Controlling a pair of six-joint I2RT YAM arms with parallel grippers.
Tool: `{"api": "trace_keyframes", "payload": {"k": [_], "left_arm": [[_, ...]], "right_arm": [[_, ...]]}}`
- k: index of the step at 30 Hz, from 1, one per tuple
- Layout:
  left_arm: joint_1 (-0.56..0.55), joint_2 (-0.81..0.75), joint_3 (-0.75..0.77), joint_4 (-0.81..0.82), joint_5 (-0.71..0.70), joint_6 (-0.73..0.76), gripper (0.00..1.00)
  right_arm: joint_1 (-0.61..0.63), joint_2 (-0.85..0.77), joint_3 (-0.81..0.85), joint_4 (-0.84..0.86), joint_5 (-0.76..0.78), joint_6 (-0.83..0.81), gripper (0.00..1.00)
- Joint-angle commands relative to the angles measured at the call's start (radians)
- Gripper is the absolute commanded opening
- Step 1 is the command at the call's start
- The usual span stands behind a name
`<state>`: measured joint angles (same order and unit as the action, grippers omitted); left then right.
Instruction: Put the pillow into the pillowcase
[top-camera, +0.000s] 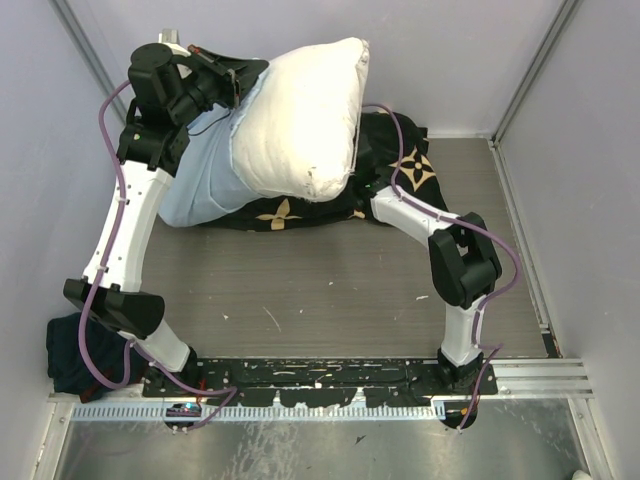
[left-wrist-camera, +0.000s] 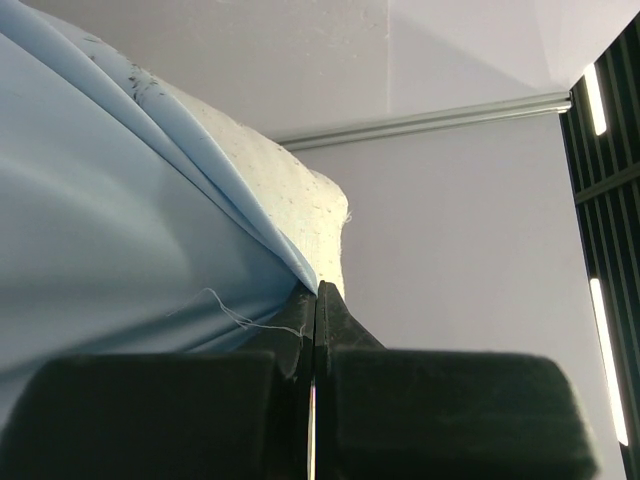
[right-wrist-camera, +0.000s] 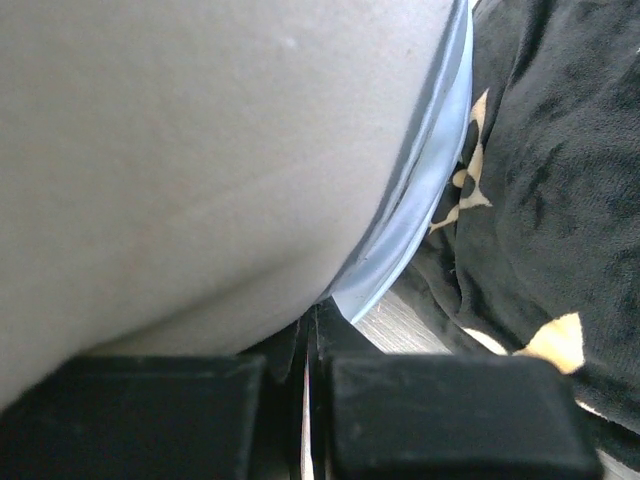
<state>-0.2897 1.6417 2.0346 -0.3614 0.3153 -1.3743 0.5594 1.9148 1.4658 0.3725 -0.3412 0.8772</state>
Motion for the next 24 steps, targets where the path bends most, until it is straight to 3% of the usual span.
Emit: {"api": "trace_keyframes", "payload": {"k": [1, 8, 15, 19, 24], "left_arm": [[-0.017, -0.022, 0.022, 0.138, 0.076, -0.026, 0.00], [0.030, -0.047, -0.026, 0.157, 0.102, -0.044, 0.00], [0.086, -0.068, -0.118, 0.226, 0.155, -0.091, 0.00], [0.118, -0.062, -0.123, 0.254, 0.174, -0.134, 0.00], [0.124, -0.053, -0.113, 0.272, 0.177, -0.153, 0.00]], "right_arm": [[0.028, -0.052, 0.028, 0.044, -0.003, -0.028, 0.01], [0.023, -0.313, -0.120, -0.153, 0.127, -0.136, 0.01], [0.000, -0.528, -0.143, -0.352, 0.223, -0.208, 0.01], [-0.024, -0.576, -0.095, -0.438, 0.226, -0.233, 0.01], [-0.033, -0.478, 0.001, -0.499, 0.155, -0.242, 0.04]]}}
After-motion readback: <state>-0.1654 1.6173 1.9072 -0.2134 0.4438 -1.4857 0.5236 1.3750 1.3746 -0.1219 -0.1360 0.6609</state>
